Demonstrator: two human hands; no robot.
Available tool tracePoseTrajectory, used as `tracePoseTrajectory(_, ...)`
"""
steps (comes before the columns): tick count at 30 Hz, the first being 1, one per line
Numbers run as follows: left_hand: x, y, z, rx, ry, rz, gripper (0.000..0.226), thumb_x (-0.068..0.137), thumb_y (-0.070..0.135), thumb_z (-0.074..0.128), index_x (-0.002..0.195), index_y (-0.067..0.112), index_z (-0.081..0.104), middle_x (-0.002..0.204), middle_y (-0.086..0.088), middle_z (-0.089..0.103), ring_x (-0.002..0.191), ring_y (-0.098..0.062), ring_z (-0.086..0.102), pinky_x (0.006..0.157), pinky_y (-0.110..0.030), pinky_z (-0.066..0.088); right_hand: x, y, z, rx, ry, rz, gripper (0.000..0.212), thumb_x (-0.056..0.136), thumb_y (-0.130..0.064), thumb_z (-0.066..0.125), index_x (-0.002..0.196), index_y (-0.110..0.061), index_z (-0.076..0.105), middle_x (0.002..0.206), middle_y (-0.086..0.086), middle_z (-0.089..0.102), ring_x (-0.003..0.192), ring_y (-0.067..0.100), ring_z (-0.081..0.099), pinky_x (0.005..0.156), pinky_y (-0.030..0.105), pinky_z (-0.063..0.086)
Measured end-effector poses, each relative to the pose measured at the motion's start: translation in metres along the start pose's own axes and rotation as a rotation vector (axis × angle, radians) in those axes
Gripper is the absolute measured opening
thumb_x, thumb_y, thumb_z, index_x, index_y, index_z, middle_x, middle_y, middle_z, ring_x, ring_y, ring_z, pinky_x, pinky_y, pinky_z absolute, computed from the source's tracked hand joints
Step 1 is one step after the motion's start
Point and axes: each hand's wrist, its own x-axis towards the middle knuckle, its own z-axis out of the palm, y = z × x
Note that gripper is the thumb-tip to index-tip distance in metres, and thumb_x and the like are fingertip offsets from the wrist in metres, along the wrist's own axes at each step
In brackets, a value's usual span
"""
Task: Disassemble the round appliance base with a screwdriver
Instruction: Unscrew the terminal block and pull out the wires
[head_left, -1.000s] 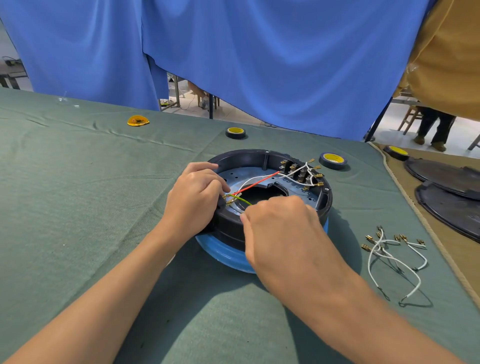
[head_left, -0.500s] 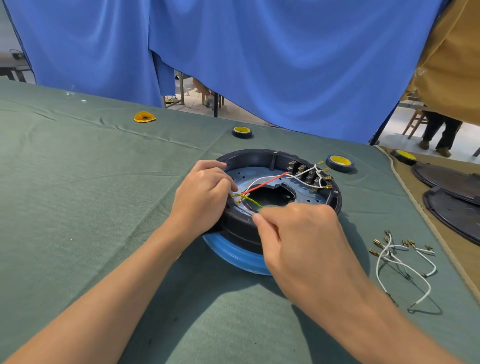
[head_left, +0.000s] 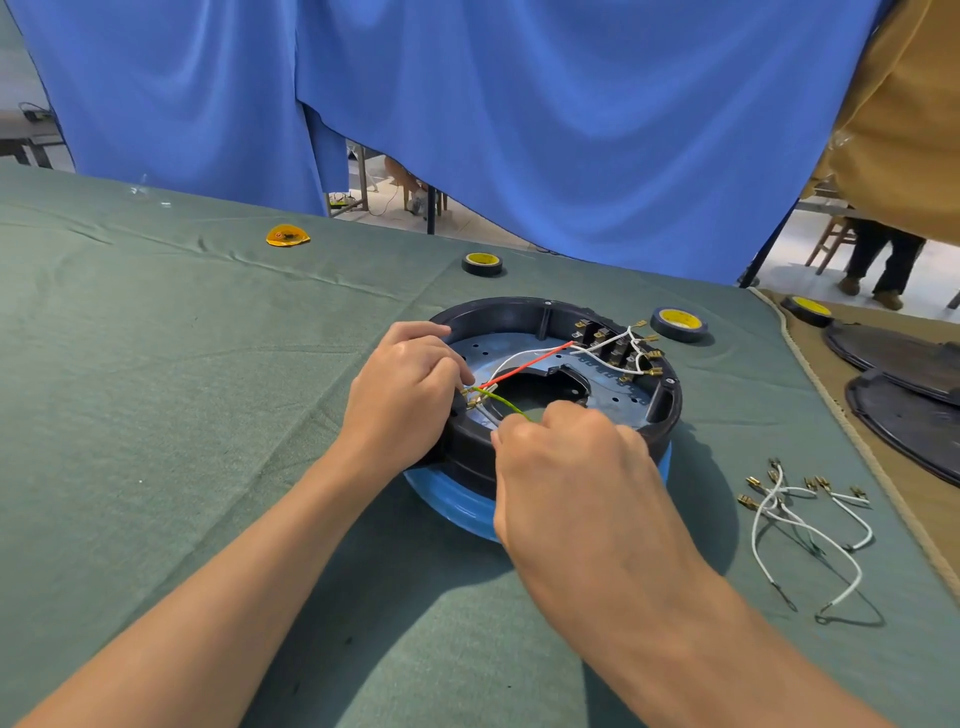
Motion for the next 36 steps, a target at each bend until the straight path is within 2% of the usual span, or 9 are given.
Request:
tracePoseTrajectory(3, 0.000, -0.001, -0.001, 0.004, -0.010, 0.002, 0.032, 0.071, 0.020, 0.036, 0.051, 0.035, 0.056, 0.081, 0.019, 0.066, 0.116, -0.005, 0.048, 0.099, -0.041, 0.039, 0.000, 0.010, 0.004, 0.023, -0.015, -0.018, 0.030, 0.072, -0.007, 0.071, 0.057, -0.018, 0.047, 0.053, 0.005, 0.041, 0.041, 0.031, 0.047, 0.044, 0.028, 0.025)
tracePoseTrajectory(6, 0.000, 0.000, -0.001, 0.010, -0.016, 0.003, 0.032, 0.072, 0.020, 0.035, 0.052, 0.034, 0.057, 0.082, 0.018, 0.067, 0.115, -0.003, 0.048, 0.099, -0.039, 0.039, -0.001, 0.019, 0.006, 0.077, -0.039, -0.023, 0.034, 0.078, -0.018, 0.067, 0.064, -0.024, 0.037, 0.061, 0.000, 0.035, 0.052, 0.030, 0.050, 0.051, 0.029, 0.028)
tracePoseTrajectory(9, 0.000, 0.000, -0.002, 0.014, -0.018, -0.001, 0.032, 0.071, 0.021, 0.035, 0.052, 0.034, 0.057, 0.083, 0.016, 0.068, 0.115, -0.003, 0.048, 0.099, -0.039, 0.039, -0.003, 0.021, 0.008, 0.123, 0.031, 0.002, 0.032, 0.074, -0.013, 0.070, 0.060, -0.022, 0.042, 0.058, -0.002, 0.031, 0.046, 0.028, 0.046, 0.050, 0.026, 0.025)
tracePoseTrajectory(13, 0.000, 0.000, -0.002, 0.007, -0.019, -0.009, 0.032, 0.071, 0.021, 0.036, 0.052, 0.035, 0.057, 0.085, 0.015, 0.069, 0.116, -0.003, 0.048, 0.100, -0.041, 0.039, -0.005, 0.018, 0.011, 0.164, 0.083, -0.016, 0.042, 0.074, -0.009, 0.073, 0.065, -0.025, 0.035, 0.058, -0.002, 0.031, 0.045, 0.028, 0.044, 0.050, 0.026, 0.026)
tracePoseTrajectory(18, 0.000, -0.001, -0.002, 0.009, -0.018, -0.007, 0.032, 0.071, 0.021, 0.036, 0.052, 0.036, 0.056, 0.086, 0.015, 0.069, 0.116, -0.002, 0.048, 0.100, -0.041, 0.039, -0.006, 0.017, 0.011, 0.177, 0.109, -0.029, 0.035, 0.076, -0.008, 0.073, 0.061, -0.020, 0.044, 0.058, -0.002, 0.030, 0.043, 0.028, 0.043, 0.048, 0.026, 0.026)
tracePoseTrajectory(22, 0.000, 0.000, -0.002, 0.012, -0.013, -0.008, 0.032, 0.071, 0.021, 0.036, 0.051, 0.036, 0.055, 0.086, 0.015, 0.069, 0.116, -0.003, 0.048, 0.100, -0.042, 0.039, -0.003, 0.015, 0.011, 0.094, 0.055, 0.005, 0.043, 0.072, -0.008, 0.075, 0.064, -0.022, 0.035, 0.059, -0.001, 0.030, 0.043, 0.029, 0.045, 0.045, 0.029, 0.028)
tracePoseTrajectory(26, 0.000, 0.001, -0.001, 0.003, -0.006, -0.009, 0.033, 0.071, 0.020, 0.036, 0.051, 0.034, 0.057, 0.079, 0.020, 0.068, 0.113, 0.000, 0.048, 0.100, -0.041, 0.039, -0.002, 0.016, 0.010, 0.025, 0.009, -0.018, 0.034, 0.080, -0.015, 0.067, 0.064, -0.023, 0.038, 0.061, -0.001, 0.034, 0.049, 0.029, 0.049, 0.048, 0.030, 0.028)
tracePoseTrajectory(31, 0.000, 0.000, -0.002, 0.002, -0.006, 0.000, 0.033, 0.072, 0.020, 0.036, 0.052, 0.034, 0.058, 0.079, 0.020, 0.067, 0.114, -0.001, 0.048, 0.099, -0.042, 0.039, -0.007, 0.017, 0.012, 0.082, 0.081, 0.018, 0.031, 0.065, -0.007, 0.080, 0.059, -0.016, 0.051, 0.054, 0.001, 0.038, 0.039, 0.029, 0.044, 0.045, 0.026, 0.023)
tracePoseTrajectory(36, 0.000, -0.001, -0.002, 0.013, -0.011, -0.005, 0.032, 0.072, 0.021, 0.036, 0.053, 0.035, 0.058, 0.086, 0.014, 0.069, 0.116, -0.003, 0.048, 0.101, -0.042, 0.039, -0.008, 0.015, 0.013, 0.117, 0.125, -0.031, 0.036, 0.067, -0.006, 0.078, 0.061, -0.019, 0.045, 0.058, -0.001, 0.031, 0.039, 0.028, 0.041, 0.047, 0.026, 0.022)
